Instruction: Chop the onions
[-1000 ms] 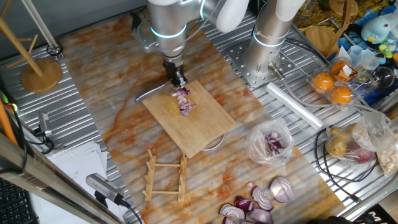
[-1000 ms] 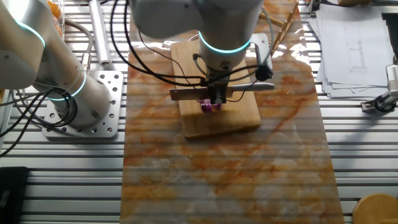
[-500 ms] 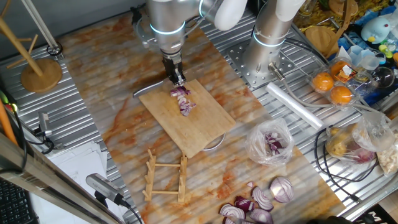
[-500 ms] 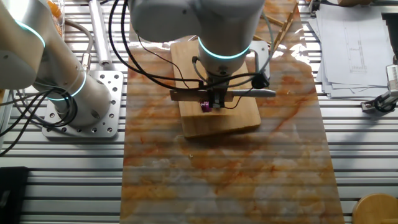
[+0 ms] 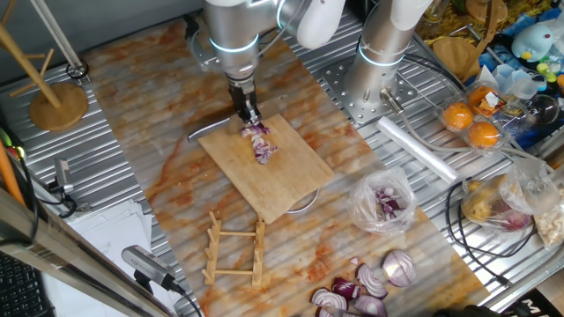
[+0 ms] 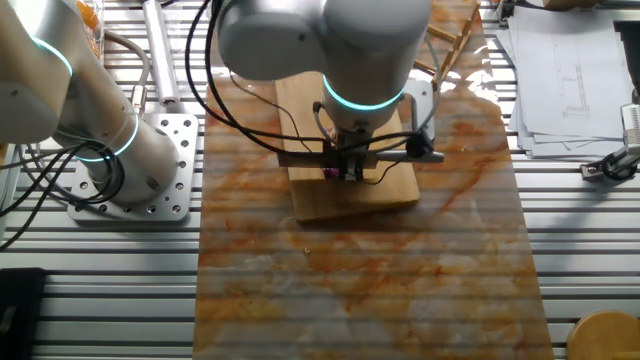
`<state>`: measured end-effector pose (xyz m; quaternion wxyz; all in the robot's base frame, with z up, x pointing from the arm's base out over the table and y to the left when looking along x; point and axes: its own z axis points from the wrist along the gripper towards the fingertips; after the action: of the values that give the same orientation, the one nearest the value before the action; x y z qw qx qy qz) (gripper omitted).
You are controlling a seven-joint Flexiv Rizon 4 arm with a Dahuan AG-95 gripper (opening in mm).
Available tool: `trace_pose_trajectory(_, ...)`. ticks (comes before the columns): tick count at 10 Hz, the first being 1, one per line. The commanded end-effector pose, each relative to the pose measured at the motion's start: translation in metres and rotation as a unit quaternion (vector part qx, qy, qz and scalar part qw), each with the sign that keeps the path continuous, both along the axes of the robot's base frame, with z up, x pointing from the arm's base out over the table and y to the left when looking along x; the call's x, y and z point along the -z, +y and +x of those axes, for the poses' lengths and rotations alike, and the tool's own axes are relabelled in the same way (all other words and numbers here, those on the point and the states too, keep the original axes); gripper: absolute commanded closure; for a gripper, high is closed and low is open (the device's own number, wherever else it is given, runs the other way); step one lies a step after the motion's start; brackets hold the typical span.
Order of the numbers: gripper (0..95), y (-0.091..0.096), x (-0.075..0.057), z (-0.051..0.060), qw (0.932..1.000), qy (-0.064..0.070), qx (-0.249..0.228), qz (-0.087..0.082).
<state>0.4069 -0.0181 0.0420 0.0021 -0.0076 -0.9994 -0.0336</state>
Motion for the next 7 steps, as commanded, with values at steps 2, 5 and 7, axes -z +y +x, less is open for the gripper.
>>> trace_pose_trajectory(2,95.0,-0.001,-0.008,-0.001,0.9999,0.01,-0.01,0.0)
trace_pose_trajectory(5,95.0,-0.001,-0.02,-0.001,0.9995,0.003,-0.031,-0.001)
trace_pose_trajectory(7,95.0,0.0,-0.025,0.001,0.9991,0.005,-0.043,0.002)
